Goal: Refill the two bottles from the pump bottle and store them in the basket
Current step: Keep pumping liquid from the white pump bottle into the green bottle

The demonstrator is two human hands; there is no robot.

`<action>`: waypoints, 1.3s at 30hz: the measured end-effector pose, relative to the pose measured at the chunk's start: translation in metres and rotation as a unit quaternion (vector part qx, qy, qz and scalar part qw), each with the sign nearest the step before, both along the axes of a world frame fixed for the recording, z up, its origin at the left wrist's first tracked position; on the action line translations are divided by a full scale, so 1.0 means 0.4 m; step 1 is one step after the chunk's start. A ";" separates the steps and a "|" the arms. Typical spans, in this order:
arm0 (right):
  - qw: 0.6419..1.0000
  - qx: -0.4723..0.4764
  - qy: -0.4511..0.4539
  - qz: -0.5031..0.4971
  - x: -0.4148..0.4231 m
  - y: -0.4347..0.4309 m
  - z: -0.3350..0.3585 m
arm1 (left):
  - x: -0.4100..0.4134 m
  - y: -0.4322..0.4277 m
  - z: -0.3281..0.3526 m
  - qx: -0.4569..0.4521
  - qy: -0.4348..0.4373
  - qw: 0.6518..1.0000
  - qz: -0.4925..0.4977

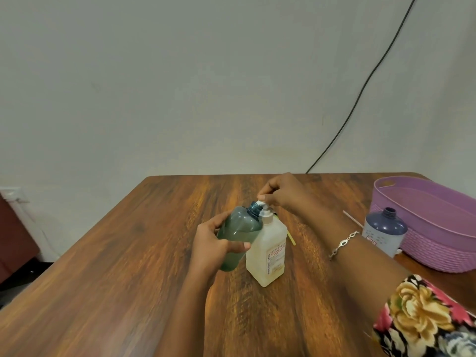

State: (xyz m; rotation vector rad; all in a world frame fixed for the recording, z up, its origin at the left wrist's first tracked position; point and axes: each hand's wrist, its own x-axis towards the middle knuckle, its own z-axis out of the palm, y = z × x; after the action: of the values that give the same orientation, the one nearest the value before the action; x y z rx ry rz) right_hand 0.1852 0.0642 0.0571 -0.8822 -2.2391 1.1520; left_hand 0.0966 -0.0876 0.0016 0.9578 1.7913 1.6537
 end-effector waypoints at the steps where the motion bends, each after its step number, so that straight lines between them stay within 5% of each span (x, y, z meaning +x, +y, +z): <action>1: 1.000 -0.009 0.010 -0.001 0.002 -0.002 -0.002 | -0.001 0.000 0.000 0.000 0.001 1.000 0.001; 7: 0.995 -0.048 0.083 -0.007 0.018 -0.003 0.004 | -0.003 0.005 0.023 0.006 0.008 1.000 0.005; 29: 0.998 0.064 -0.019 0.007 -0.002 0.002 -0.004 | -0.002 0.000 0.009 -0.005 0.005 1.000 0.009; 35: 0.996 -0.052 0.074 0.007 0.011 0.004 0.005 | 0.000 0.002 0.025 0.004 -0.001 1.000 0.008; 39: 0.998 -0.028 0.051 0.012 0.004 0.001 0.011 | -0.007 0.002 0.028 0.004 0.002 1.000 0.005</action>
State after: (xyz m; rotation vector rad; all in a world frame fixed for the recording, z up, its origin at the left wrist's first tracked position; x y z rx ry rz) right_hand 0.1866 0.0646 0.0614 -0.8020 -2.1510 1.2489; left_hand 0.0937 -0.0870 0.0129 0.9583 1.7967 1.6667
